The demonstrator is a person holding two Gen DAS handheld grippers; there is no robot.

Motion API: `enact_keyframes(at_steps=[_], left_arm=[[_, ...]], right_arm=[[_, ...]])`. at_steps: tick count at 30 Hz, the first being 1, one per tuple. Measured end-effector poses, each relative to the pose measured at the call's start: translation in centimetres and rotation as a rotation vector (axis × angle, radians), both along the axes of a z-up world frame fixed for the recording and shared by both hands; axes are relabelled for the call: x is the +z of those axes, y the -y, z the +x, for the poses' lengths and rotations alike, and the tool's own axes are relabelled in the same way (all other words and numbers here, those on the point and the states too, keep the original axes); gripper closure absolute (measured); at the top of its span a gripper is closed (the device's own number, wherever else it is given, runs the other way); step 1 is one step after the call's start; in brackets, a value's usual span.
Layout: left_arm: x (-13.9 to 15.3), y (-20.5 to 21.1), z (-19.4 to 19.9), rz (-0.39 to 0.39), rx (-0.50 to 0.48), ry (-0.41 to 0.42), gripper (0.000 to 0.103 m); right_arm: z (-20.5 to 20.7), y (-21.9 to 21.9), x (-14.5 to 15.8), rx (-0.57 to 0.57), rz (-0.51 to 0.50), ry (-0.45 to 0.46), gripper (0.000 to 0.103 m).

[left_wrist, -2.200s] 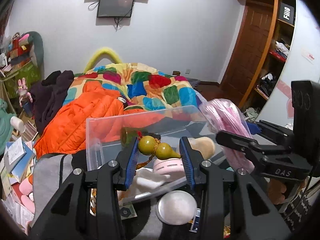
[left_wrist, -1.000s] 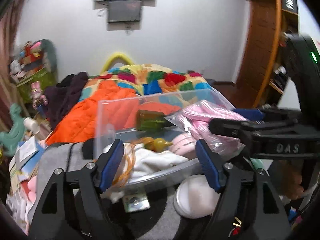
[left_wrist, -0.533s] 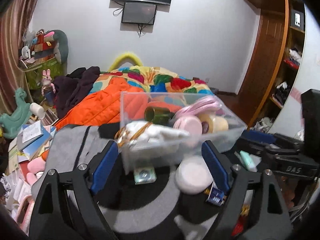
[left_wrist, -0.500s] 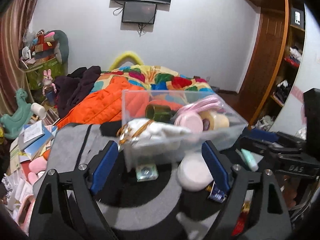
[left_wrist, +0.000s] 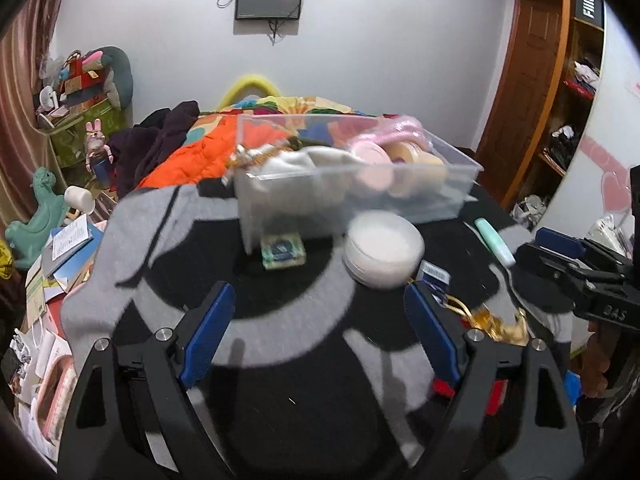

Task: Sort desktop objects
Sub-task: 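Withdraw both open tools from the clear box, then grasp the red pouch with left tool while right tool grasps mint-green tube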

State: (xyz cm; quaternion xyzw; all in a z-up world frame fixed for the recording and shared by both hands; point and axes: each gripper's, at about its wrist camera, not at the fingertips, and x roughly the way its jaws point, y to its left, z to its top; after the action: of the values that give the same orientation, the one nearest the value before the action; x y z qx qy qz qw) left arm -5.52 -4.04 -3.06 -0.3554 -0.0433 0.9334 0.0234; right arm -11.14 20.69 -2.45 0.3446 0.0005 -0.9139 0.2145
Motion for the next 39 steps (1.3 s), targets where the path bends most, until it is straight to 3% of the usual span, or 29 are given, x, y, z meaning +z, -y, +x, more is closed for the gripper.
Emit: enact_keyframes(at_steps=[10,19,22,30,33,35,39], left_arm=[[-0.8,-5.2,1.6,-0.017,-0.093,-0.009,0.011],[-3.1,-9.0,1.4,0.004,-0.182,0.049,0.01],[-4.5,-9.8,0.8,0.026,-0.234,0.09,0.004],[-6.0,-12.2,1.6,-0.164,-0.183,-0.016,0.003],[-5.9,-11.7,1.8,-0.166,-0.163,-0.035,0.015],[-5.7,-11.4,2.0,-0.186,-0.149,-0.05,0.035],[-5.7,-11.0,2.2,-0.244,-0.136,-0.066,0.06]], right_arm=[[1.1,-2.8,-1.7,-0.095,0.025,0.014,0.027],[0.1,-5.2,-2.6,-0.159,0.02,0.025,0.027],[-0.2,-5.4,-3.0,-0.163,0.01,0.035,0.027],[-1.2,-5.3,-4.2,-0.158,0.016,0.062,0.027],[-1.8,-5.0,-4.4,-0.158,0.026,0.068,0.027],[-2.3,-4.8,-4.3,-0.16,0.035,0.064,0.027],[-3.5,-4.0,-3.8,-0.145,0.045,0.053,0.027]])
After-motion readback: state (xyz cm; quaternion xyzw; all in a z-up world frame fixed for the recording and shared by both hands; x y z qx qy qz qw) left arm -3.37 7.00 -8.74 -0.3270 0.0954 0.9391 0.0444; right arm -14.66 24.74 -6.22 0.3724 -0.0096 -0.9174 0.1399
